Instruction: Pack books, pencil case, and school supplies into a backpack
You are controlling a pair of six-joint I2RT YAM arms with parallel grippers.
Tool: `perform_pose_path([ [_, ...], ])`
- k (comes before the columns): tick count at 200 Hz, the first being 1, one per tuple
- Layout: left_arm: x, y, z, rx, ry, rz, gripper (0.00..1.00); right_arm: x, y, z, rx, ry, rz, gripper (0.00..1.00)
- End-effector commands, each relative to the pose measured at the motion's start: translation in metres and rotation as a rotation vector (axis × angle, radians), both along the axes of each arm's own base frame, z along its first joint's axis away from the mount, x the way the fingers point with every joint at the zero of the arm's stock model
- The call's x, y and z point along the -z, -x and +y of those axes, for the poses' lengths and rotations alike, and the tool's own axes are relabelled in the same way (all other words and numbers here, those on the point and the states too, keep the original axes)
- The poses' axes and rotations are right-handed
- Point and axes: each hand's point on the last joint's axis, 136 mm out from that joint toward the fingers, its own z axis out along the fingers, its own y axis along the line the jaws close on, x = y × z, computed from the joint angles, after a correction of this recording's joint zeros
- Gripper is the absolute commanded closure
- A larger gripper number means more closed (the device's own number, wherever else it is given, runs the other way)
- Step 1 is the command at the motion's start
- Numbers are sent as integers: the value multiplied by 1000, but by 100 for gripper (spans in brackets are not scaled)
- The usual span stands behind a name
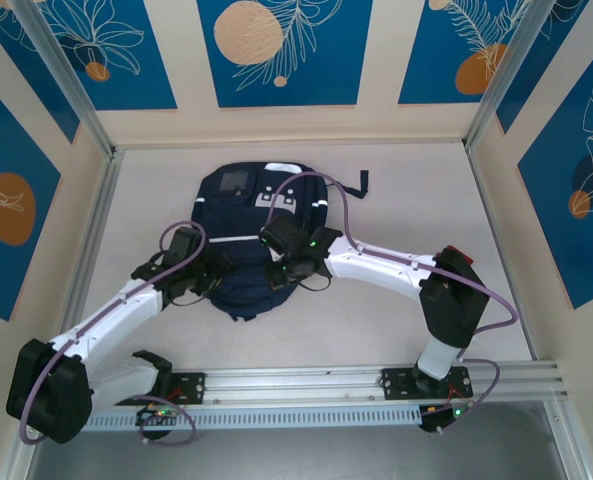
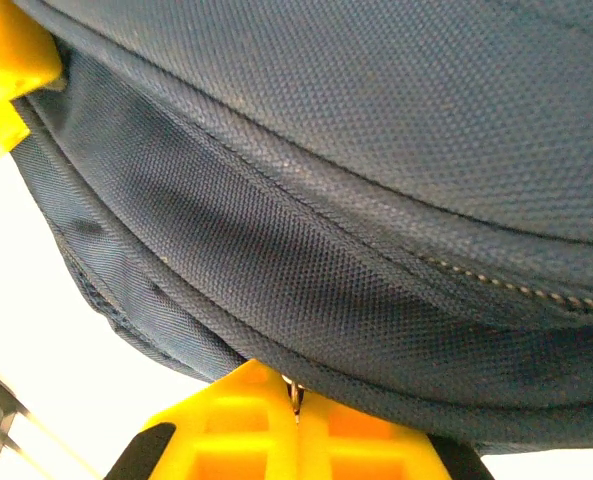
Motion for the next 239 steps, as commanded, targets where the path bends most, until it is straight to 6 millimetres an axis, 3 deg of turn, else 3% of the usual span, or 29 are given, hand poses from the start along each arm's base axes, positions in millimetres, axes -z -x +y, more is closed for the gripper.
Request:
perform_pose_path([
  [1, 5, -7, 9, -51, -48, -20, 80, -17, -3, -3, 2, -5, -45, 100],
  [28, 11, -5, 21, -79, -107, -20, 100, -13, -10, -31, 13, 78, -87, 100],
  [90, 12, 3, 33, -48, -193, -5, 100, -15, -55, -105, 139, 144, -120, 100],
  [153, 24, 20, 33, 22, -215, 66, 100, -20, -124, -119, 134, 117, -128, 100],
  [191, 29, 31, 42, 44, -271, 104, 100, -27, -146, -125, 42, 103, -150, 100],
  [239, 29, 37, 47, 67, -306, 120, 100, -32, -169, -141, 55, 146, -185, 100],
])
